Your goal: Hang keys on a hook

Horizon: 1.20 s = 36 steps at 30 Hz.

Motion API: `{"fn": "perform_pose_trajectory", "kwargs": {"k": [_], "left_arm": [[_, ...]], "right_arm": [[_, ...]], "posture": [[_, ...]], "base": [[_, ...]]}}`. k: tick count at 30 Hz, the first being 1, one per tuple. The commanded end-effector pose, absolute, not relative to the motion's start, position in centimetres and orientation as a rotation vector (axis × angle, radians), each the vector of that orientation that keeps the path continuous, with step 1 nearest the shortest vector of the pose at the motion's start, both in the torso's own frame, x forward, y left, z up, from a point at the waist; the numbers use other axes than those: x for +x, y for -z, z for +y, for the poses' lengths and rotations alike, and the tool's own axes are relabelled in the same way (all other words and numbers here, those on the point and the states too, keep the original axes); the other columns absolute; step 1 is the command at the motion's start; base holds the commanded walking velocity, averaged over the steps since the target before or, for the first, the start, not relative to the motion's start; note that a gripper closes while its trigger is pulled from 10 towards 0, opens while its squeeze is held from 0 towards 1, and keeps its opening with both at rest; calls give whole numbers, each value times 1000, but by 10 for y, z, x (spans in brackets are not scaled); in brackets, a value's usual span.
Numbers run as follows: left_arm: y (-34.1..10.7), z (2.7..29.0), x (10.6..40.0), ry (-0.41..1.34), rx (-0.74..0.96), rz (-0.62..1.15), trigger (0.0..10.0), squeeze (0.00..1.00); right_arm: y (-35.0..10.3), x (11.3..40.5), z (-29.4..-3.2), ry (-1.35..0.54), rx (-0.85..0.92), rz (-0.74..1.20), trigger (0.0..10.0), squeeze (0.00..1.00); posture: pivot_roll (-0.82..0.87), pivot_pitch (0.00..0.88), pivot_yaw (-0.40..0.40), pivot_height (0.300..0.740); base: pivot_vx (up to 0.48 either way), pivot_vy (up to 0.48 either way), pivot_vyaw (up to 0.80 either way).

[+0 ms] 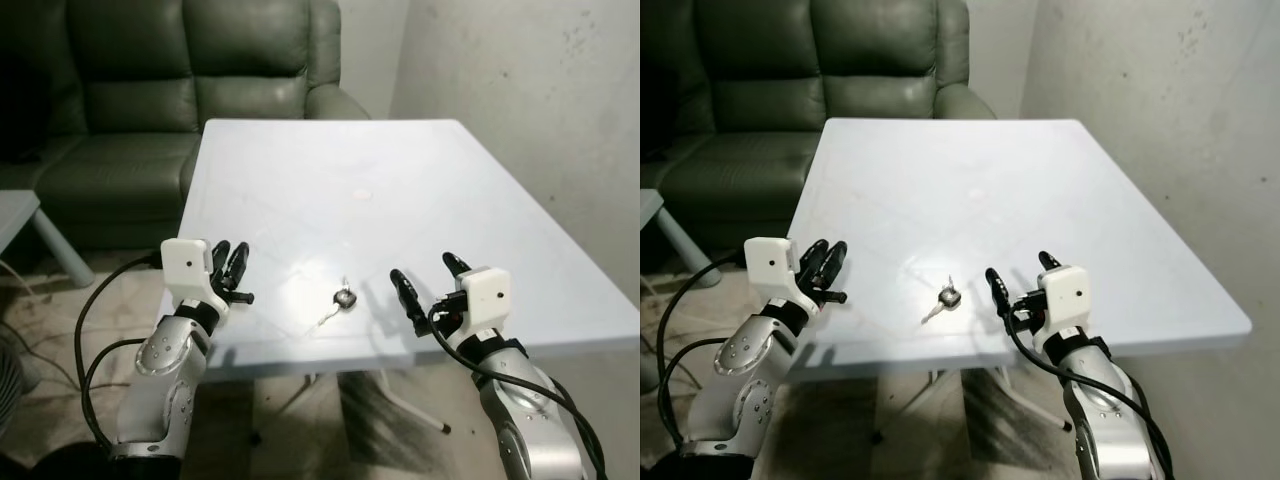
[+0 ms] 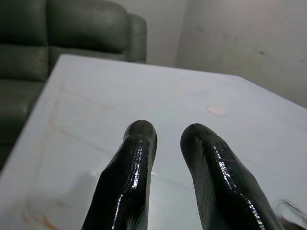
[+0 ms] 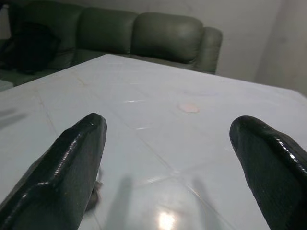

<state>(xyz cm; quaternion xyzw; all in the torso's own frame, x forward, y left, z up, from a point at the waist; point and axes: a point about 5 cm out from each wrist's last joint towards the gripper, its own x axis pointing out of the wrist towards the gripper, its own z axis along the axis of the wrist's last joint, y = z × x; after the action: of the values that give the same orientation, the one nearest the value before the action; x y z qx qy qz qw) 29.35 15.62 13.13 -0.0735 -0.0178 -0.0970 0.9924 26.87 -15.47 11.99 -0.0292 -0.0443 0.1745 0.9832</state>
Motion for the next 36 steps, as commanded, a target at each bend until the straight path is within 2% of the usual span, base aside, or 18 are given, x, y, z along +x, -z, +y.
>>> {"fn": "perform_pose_trajectory", "kwargs": {"k": [1,12,18,23,25,36], "left_arm": [[-133,159,292,179,-141,-52,10000,0],[-127,152,276,230,-151,-86,10000,0],[-123,144,263,270,-142,-79,10000,0],[-122,139,257,288,-149,-76,10000,0],[-121,134,249,317,-141,-70,10000,0],[-121,130,242,340,-132,-59,10000,0]], "right_arm": [[-124,269,-147,-398,-59,-102,10000,0],[-124,272,-140,-605,-205,-68,10000,0],[-128,279,-132,-649,-181,-48,10000,0],[-131,283,-125,-657,-131,-31,10000,0],[-137,293,-112,-630,-21,-9,10000,0],[-136,308,-96,-509,0,65,10000,0]], "posture": [[-59,13,-20,740],[-42,24,-45,740],[-18,49,-72,740],[-8,65,-88,740],[2,89,-101,740],[8,135,-112,740]], "base": [[0,0,0],[0,0,0],[0,0,0],[0,0,0],[0,0,0],[0,0,0]]}}
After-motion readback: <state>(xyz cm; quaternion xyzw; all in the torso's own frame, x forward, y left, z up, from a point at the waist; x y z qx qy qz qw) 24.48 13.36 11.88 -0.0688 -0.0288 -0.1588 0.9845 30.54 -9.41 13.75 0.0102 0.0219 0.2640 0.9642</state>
